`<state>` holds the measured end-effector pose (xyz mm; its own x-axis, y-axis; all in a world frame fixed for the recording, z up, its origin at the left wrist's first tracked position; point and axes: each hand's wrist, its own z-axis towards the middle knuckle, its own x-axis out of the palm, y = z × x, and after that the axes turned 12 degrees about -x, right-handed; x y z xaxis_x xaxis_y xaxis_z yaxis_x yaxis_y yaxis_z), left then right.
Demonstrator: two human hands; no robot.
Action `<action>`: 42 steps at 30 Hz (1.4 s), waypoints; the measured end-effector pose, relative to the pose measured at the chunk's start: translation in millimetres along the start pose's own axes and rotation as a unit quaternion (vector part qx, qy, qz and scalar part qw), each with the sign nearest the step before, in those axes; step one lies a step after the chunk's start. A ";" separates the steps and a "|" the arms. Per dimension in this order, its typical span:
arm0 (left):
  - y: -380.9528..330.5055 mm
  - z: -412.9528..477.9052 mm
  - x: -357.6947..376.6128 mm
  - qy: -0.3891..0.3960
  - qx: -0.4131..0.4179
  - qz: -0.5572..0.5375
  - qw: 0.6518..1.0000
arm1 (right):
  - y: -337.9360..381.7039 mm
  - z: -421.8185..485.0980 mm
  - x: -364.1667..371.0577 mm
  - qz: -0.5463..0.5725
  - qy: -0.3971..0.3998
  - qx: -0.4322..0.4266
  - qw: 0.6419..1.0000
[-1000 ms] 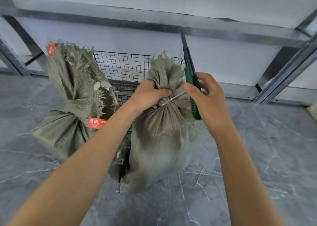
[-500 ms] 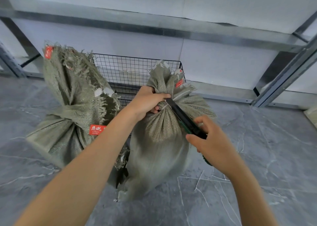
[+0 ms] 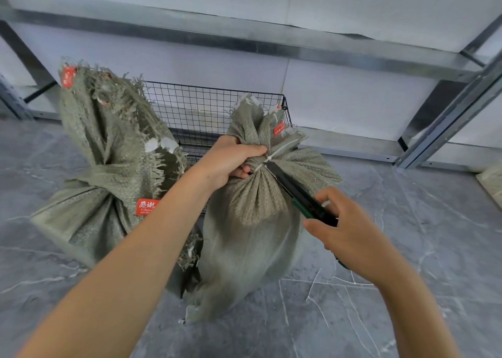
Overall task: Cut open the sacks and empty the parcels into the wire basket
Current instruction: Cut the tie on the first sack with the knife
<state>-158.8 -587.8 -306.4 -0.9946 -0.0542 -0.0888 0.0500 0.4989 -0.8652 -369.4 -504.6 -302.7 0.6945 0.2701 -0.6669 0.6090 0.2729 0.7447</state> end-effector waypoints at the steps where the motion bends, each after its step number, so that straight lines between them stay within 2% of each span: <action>1: 0.2 0.0 0.1 0.001 0.000 -0.001 1.000 | 0.8 -0.6 -0.2 -0.004 0.000 0.000 1.000; 24: 4.9 -1.0 -4.3 0.013 -0.006 -0.013 1.000 | 1.9 -1.8 1.7 0.034 -0.010 -0.001 0.999; 29: 3.5 -3.6 -8.0 0.056 -0.023 -0.059 0.996 | 1.6 1.2 11.7 0.066 -0.024 0.015 0.997; 38: 3.9 -7.1 -13.3 0.078 -0.027 -0.085 0.993 | 6.6 3.6 28.3 0.082 -0.035 0.040 0.995; 42: 4.2 -8.4 -14.5 0.084 -0.023 -0.083 0.993 | 9.1 2.9 26.8 0.119 -0.012 0.038 0.992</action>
<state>-144.9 -577.6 -304.6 -0.9903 0.0039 0.1390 -0.1154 0.5350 -0.8369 -344.1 -497.6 -313.8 0.8305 0.2960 -0.4718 0.4533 0.1332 0.8814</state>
